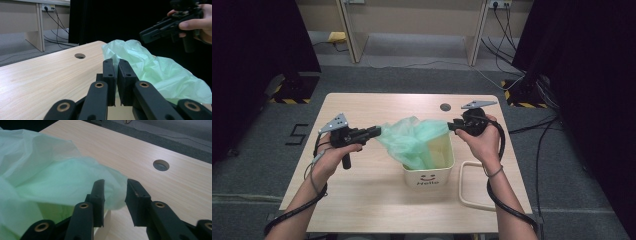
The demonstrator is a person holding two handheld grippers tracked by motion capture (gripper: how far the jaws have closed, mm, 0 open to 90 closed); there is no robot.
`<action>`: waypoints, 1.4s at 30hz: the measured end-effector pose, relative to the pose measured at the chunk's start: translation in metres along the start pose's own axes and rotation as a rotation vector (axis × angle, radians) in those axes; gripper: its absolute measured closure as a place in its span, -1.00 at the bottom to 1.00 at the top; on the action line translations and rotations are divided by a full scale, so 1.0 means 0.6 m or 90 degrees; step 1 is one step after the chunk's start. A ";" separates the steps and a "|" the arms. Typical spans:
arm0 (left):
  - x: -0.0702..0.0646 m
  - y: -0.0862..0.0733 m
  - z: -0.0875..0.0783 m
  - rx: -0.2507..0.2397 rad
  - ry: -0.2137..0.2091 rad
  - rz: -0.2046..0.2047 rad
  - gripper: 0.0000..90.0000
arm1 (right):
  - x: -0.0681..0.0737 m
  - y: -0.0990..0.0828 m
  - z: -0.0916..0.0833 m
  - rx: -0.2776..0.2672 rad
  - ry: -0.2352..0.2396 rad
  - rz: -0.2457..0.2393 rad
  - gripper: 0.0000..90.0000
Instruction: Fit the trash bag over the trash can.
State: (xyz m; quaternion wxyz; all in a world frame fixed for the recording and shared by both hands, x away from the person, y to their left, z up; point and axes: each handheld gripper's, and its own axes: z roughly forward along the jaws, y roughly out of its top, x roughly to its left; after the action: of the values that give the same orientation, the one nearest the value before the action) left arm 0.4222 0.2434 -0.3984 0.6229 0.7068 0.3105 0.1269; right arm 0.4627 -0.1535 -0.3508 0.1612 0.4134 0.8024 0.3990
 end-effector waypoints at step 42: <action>-0.025 -0.004 -0.011 -0.024 -0.037 -0.013 0.82 | 0.026 -0.031 -0.064 0.028 0.072 -0.048 1.00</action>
State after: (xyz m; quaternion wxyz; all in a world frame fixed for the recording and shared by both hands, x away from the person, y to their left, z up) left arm 0.4060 0.2398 -0.3964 0.6457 0.6953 0.2972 0.1060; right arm 0.4206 -0.1668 -0.3396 0.1214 0.3627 0.8340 0.3977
